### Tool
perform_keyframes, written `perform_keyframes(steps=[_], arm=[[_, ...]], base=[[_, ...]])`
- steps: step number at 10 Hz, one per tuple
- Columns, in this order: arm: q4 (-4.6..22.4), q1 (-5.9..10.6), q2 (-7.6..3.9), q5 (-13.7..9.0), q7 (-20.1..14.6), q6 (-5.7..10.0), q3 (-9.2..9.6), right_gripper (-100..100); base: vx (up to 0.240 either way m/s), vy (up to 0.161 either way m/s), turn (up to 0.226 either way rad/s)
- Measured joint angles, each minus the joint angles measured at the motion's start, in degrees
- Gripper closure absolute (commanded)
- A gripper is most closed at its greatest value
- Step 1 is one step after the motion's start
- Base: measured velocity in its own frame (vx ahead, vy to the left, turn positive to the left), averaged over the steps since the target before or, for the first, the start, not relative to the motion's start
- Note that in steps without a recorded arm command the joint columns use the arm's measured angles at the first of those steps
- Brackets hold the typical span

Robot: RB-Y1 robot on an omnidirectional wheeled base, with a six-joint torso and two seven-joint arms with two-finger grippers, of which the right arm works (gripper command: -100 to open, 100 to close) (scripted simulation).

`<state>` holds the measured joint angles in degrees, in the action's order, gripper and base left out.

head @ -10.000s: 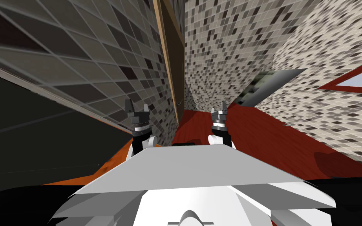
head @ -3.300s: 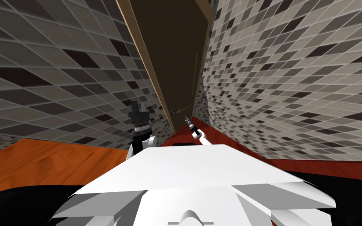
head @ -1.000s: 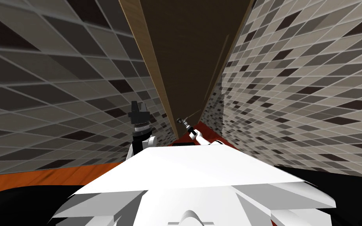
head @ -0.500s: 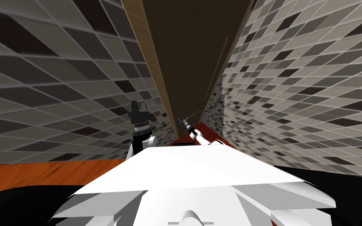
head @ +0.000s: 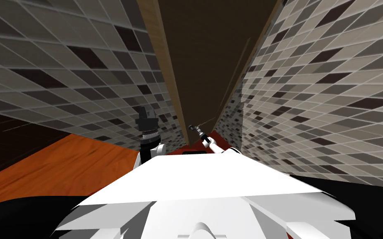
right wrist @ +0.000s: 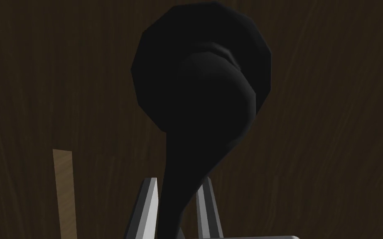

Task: Push the door open

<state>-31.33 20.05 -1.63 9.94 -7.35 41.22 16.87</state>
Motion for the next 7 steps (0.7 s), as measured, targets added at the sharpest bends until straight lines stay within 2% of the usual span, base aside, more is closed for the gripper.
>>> perform_keyframes(steps=[1,2,3,5,6,7], arm=[[-1.48,-0.92,-0.31,-0.19,0.19,-0.66,0.21,100],[-2.18,-1.35,-0.39,-0.13,0.16,-1.15,0.51,100],[-2.19,-1.39,-1.09,-0.81,0.22,-0.99,0.43,100],[-2.60,-0.99,-1.57,-2.41,0.99,-1.54,0.34,100],[-5.61,-2.59,-2.34,-2.95,1.05,-2.74,0.90,100],[-5.14,-2.46,-2.28,-3.31,1.29,-2.56,0.95,100]], base=[[-0.027,-0.035,-0.013],[-0.055,-0.059,0.251],[-0.093,-0.157,0.295],[-0.083,-0.193,0.318],[-0.070,-0.115,0.095],[-0.108,-0.117,0.268]])
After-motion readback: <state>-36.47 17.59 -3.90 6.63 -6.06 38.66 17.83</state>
